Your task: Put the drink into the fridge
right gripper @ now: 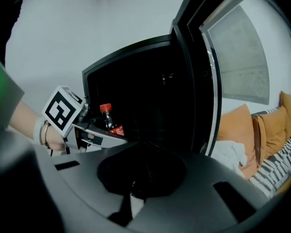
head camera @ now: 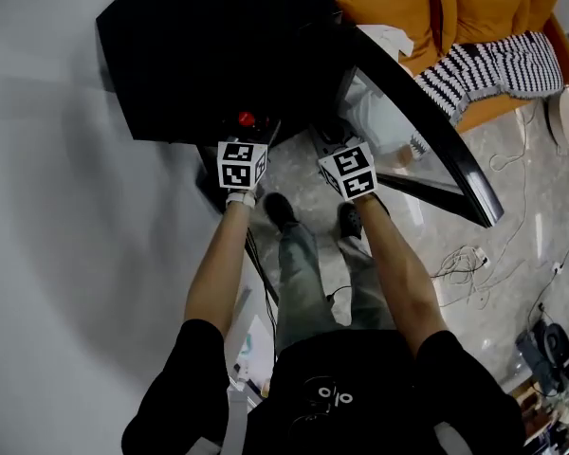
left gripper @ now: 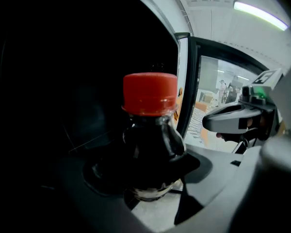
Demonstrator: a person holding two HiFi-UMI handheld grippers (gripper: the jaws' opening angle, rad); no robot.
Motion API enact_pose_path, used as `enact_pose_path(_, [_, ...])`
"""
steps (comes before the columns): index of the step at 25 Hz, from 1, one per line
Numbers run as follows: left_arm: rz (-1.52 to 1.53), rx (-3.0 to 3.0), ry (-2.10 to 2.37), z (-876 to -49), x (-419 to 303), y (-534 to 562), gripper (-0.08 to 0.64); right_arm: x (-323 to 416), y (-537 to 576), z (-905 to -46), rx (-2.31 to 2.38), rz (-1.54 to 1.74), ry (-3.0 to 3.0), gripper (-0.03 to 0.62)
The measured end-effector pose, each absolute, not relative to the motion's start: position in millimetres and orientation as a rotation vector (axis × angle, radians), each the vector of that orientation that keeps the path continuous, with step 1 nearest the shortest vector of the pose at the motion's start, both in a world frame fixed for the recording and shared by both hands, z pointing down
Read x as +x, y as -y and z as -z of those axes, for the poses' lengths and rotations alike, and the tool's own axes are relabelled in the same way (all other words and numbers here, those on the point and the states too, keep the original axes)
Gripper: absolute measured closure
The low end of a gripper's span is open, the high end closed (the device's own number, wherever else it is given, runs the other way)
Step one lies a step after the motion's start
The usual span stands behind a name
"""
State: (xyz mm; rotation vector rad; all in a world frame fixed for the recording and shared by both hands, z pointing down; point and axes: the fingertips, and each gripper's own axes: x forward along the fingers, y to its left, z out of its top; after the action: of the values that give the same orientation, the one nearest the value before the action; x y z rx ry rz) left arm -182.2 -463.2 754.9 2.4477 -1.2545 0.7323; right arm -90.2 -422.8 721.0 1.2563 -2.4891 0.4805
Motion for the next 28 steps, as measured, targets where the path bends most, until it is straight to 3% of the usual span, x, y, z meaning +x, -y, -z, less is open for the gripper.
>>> enact_pose_path(14, [-0.789,2.5,1.223,-821.4,-171.9,551.2,0.255,-96.9,452.4,-766.7,1.353,-0.558,2.426,0.584])
enact_pose_path(28, [-0.748,2.624,1.177,-823.7,-171.5,582.4,0.253,-104.5,471.5,-758.7,1.413,-0.551,2.383,0.584])
